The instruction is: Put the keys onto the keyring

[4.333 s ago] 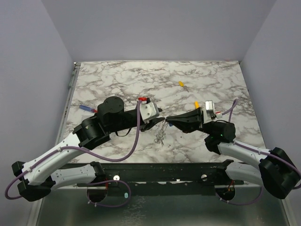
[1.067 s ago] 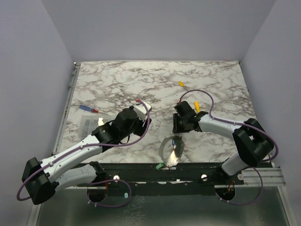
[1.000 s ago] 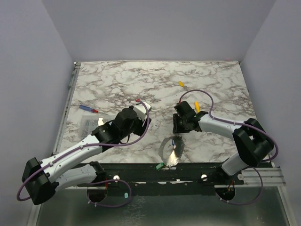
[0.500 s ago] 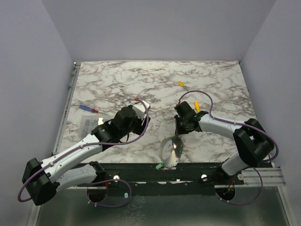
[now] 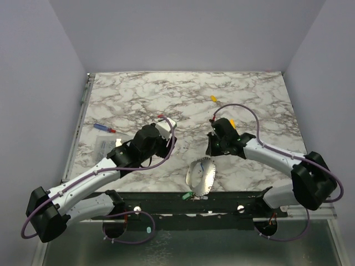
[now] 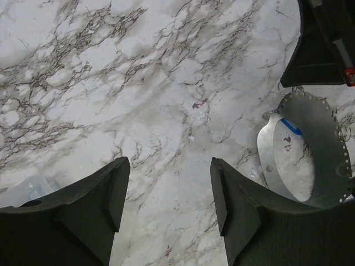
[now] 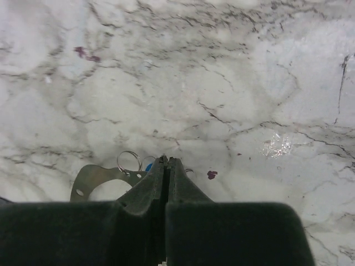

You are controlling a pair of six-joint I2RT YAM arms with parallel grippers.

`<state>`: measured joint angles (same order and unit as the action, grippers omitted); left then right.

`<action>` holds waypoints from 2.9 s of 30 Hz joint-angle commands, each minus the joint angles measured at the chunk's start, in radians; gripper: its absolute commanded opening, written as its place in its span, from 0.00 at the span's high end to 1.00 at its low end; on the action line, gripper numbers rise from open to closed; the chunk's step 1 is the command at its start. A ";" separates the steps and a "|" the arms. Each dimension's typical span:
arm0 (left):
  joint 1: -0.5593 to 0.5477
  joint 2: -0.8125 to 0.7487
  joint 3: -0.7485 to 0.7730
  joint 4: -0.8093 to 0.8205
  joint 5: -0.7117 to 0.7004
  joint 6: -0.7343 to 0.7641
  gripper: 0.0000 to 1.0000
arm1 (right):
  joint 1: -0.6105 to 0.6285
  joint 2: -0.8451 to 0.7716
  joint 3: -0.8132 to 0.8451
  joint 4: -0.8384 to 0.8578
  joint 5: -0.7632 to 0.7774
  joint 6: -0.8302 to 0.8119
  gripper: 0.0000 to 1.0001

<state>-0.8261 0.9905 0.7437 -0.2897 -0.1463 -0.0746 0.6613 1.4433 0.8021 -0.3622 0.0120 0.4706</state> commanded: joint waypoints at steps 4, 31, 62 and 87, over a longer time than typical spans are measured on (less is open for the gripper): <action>0.004 -0.065 -0.022 0.046 0.057 0.000 0.34 | 0.001 -0.179 -0.092 0.205 -0.144 -0.125 0.99; 0.035 -0.304 -0.102 0.264 0.511 0.019 0.40 | 0.004 -0.615 -0.266 0.680 -0.504 -0.319 0.99; 0.035 -0.044 0.038 0.504 0.807 -0.062 0.57 | 0.008 -0.695 -0.177 0.748 -0.742 -0.320 0.99; 0.003 0.038 0.071 0.568 0.865 -0.082 1.00 | 0.011 -0.703 -0.170 0.707 -0.666 -0.280 0.60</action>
<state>-0.8127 1.0382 0.7944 0.2306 0.7166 -0.1764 0.6613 0.7532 0.5880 0.3428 -0.7052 0.1665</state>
